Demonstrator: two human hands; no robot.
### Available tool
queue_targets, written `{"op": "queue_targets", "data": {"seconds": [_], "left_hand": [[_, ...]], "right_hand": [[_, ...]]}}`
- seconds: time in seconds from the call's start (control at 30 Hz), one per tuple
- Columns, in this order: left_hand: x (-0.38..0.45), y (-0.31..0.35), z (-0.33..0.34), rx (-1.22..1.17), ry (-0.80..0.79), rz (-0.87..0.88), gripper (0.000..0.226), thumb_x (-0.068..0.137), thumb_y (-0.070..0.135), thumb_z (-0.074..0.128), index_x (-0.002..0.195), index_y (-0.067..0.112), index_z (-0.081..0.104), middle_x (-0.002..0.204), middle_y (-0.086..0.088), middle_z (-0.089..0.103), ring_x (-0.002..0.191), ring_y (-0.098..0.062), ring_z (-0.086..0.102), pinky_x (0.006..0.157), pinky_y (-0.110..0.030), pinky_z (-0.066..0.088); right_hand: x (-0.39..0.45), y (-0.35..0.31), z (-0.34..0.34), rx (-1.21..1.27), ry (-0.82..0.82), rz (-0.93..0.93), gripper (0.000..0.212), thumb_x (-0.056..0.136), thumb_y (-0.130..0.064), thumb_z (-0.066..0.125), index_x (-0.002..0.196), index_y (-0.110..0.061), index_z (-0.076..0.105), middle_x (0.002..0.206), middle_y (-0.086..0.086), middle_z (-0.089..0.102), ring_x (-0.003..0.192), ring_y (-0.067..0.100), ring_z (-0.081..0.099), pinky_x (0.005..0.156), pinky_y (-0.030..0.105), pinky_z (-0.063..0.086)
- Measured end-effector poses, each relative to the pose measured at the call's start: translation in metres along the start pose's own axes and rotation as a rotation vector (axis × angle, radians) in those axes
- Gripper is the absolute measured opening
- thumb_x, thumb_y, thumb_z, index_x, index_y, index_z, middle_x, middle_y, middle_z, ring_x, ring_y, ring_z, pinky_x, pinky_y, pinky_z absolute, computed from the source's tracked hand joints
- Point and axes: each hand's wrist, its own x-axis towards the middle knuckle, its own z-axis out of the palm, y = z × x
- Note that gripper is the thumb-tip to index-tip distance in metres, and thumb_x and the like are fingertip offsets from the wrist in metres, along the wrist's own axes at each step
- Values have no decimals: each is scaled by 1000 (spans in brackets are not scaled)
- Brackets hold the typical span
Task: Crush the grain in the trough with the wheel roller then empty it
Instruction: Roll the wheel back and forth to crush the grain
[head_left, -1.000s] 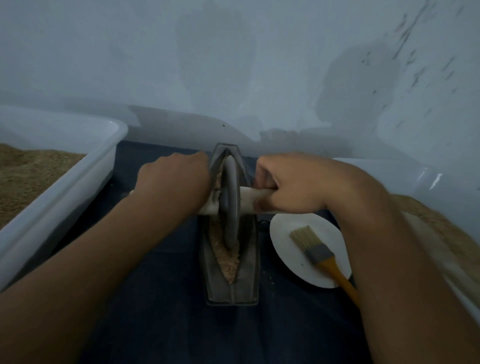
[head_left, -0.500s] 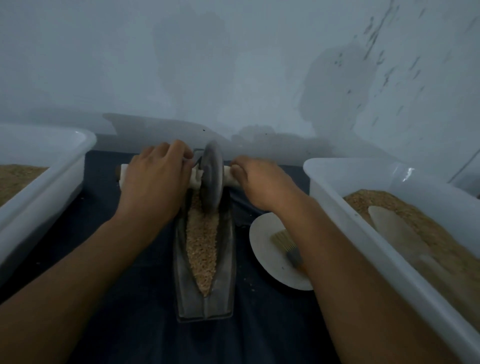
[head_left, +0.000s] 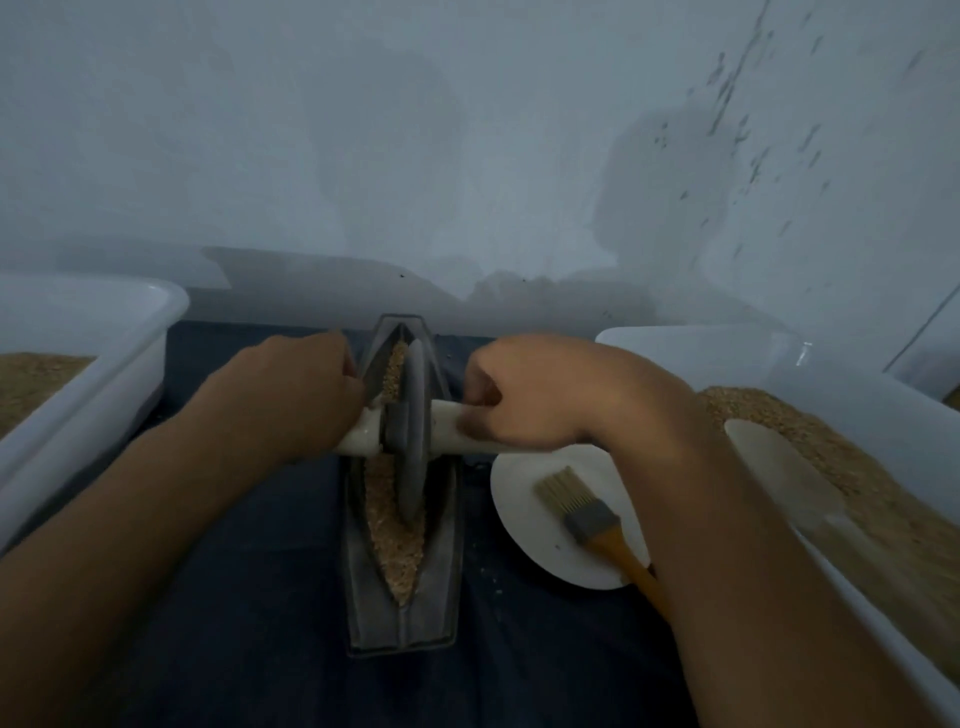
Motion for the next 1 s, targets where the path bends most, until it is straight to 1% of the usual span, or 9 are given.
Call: {"op": "queue_targets", "data": {"seconds": [0.1,0.23,0.37,0.47,0.57,0.7,0.8,0.9,1.0], "left_hand": [[-2,1,-6,97,-85,26,18,98,35,43,100,24,56,104,-2,60,84,-19,51,76,-33,41],[-7,5,-9,177,-118,55,21,101,35,41,108,22,56,114,-3,59,91,-20,52,79,-32,40],[-4,4,-1,329,-67,98,17,102,28,44,113,20,54,112,-1,57,94,-21,54,79,-33,43],[2,-3,10,182,56,52,11,100,24,43,95,15,45,87,-5,52,74,-23,45,69,-39,40],[5,-3,21,73,340,76,18,100,19,45,82,13,42,73,-5,47,59,-19,37,55,-35,30],[2,4,29,61,624,250,23,89,0,65,74,7,50,65,-14,55,52,-29,48,50,-30,26],[12,-2,34,-115,669,312,13,99,18,53,88,13,55,76,-7,60,67,-25,51,61,-33,32],[19,-7,41,-186,643,314,12,101,27,47,101,18,55,87,-2,63,80,-23,54,69,-34,33],[21,-8,41,-224,597,254,14,101,28,45,107,18,54,89,-1,62,80,-20,51,69,-34,33]], "right_hand": [[-9,-4,-6,-11,-23,-24,34,90,-41,61,79,-9,65,65,0,51,53,14,44,35,18,28],[-11,-3,-6,-12,-54,-40,42,87,-43,67,100,-4,73,82,10,68,58,15,49,33,15,29],[-7,-3,-4,-23,-79,-20,45,86,-49,68,101,-7,73,82,7,66,64,16,53,46,25,34],[1,-2,2,-8,-17,17,38,89,-40,64,102,-5,70,82,7,65,64,19,54,49,27,35],[14,2,10,-24,25,46,28,97,-32,54,106,-9,66,97,8,66,73,18,57,52,29,34],[35,10,28,56,117,63,27,107,-26,38,119,-14,59,111,7,62,95,24,58,75,35,45],[50,12,45,47,268,96,13,103,-17,43,107,-16,55,106,9,64,95,29,60,78,35,42],[59,7,55,-24,441,79,17,101,-19,49,116,-14,54,105,10,66,93,31,62,77,38,38],[59,4,57,-41,521,62,18,101,-21,49,117,-14,55,103,8,67,92,30,62,84,38,39]]}}
